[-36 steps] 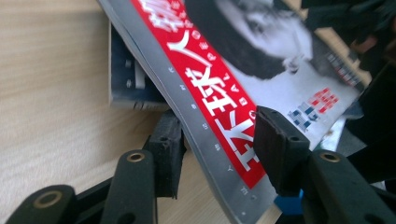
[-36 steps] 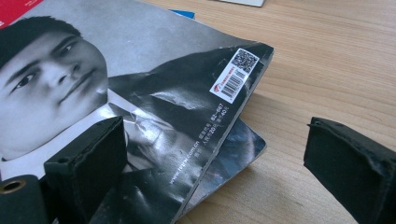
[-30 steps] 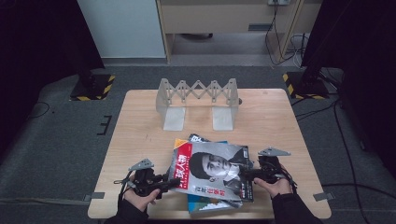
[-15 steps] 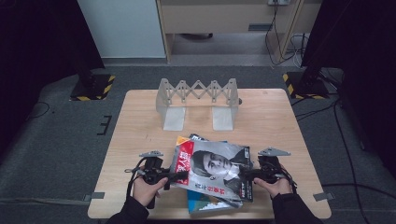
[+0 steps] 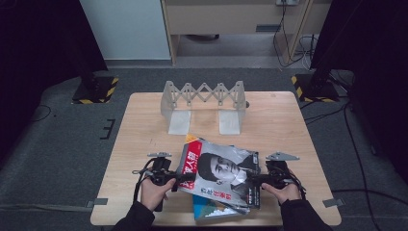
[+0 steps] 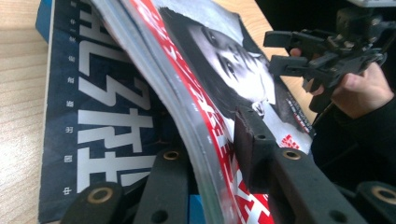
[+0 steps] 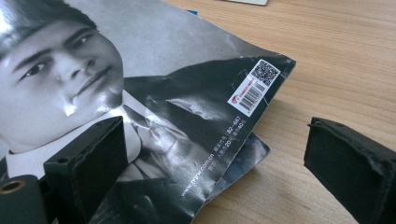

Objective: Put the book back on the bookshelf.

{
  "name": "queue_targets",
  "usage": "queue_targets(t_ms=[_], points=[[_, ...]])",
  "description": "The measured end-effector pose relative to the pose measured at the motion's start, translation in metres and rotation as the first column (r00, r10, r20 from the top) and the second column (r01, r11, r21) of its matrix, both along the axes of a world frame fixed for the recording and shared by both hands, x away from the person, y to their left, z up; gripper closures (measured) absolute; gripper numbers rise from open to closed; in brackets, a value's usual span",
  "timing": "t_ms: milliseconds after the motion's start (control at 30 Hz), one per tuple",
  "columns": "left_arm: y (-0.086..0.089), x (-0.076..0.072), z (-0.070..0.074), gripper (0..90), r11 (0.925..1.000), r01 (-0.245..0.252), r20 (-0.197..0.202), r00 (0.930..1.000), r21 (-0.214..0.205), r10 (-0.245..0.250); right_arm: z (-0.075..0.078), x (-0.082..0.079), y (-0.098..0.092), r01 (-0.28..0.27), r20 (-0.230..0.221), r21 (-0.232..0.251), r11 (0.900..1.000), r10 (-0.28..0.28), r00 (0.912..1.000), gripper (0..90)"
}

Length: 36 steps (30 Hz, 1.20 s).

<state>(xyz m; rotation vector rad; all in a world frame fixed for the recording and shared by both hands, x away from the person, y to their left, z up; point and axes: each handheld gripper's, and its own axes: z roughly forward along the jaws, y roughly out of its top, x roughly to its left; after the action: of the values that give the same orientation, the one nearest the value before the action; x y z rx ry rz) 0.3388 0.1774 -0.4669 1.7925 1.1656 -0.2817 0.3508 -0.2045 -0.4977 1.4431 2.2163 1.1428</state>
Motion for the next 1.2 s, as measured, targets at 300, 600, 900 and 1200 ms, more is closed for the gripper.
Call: queue_targets(t_ms=[300, 600, 900, 1200], points=[[-0.002, 0.001, 0.009, 80.8, 0.9993, -0.022, -0.007, 0.9997, -0.029, 0.022, 0.001, 0.000, 0.001, -0.015, -0.007, 0.001, 0.9999, 0.015, 0.9999, 6.1], [-0.007, 0.006, 0.024, 85.5, 0.9963, -0.054, 0.017, 0.9984, -0.067, 0.055, 0.005, 0.000, -0.002, -0.020, 0.007, 0.014, 0.9997, 0.020, 0.9998, 5.9], [-0.015, 0.010, 0.039, 86.2, 0.9945, -0.057, 0.055, 0.9966, -0.088, 0.062, 0.009, 0.000, -0.008, 0.005, 0.040, 0.031, 0.9995, -0.006, 0.9992, 5.7], [-0.027, 0.015, 0.056, 86.4, 0.9931, -0.039, 0.092, 0.9945, -0.111, 0.050, 0.014, 0.001, -0.023, 0.099, 0.100, 0.041, 0.9943, -0.102, 0.9898, 5.3]])
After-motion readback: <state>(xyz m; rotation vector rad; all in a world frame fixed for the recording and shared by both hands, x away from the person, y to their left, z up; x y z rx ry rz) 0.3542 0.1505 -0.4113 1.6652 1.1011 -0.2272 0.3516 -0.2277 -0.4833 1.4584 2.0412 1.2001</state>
